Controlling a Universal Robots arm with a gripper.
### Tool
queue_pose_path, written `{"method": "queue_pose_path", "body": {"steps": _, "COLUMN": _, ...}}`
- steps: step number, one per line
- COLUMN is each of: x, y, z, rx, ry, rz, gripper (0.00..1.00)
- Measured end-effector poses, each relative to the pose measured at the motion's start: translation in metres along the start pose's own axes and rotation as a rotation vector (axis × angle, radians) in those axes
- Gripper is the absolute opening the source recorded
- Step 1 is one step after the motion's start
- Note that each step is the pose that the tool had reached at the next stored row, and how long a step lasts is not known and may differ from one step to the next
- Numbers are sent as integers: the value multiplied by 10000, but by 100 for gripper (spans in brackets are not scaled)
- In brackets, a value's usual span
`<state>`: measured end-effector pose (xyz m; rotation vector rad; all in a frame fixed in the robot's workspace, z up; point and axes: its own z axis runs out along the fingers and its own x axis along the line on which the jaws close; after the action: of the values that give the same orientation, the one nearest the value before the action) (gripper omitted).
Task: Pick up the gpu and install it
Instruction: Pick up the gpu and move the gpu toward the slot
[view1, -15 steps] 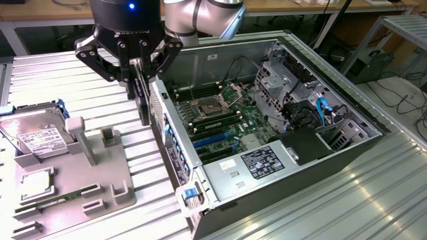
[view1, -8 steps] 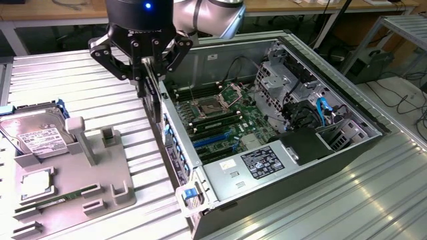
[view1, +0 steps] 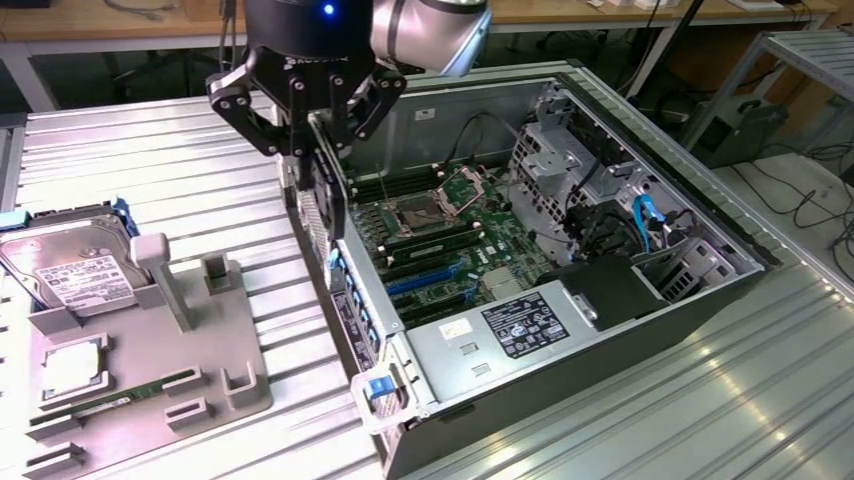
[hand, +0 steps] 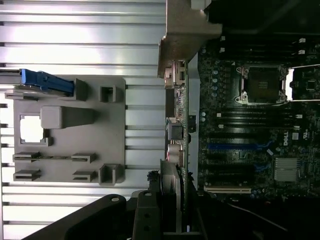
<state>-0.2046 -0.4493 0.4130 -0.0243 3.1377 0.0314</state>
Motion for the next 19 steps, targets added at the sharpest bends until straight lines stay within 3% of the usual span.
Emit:
{"method": "queue_pose_path", "body": {"steps": 9, "x": -228, "y": 6, "z": 2, "rx": 0, "ry": 1, "rz": -60, "gripper": 28}}
{"method": "queue_pose_path", "body": {"steps": 19, "x": -229, "y": 6, "z": 2, "rx": 0, "ry": 1, "rz": -59, "gripper": 28}}
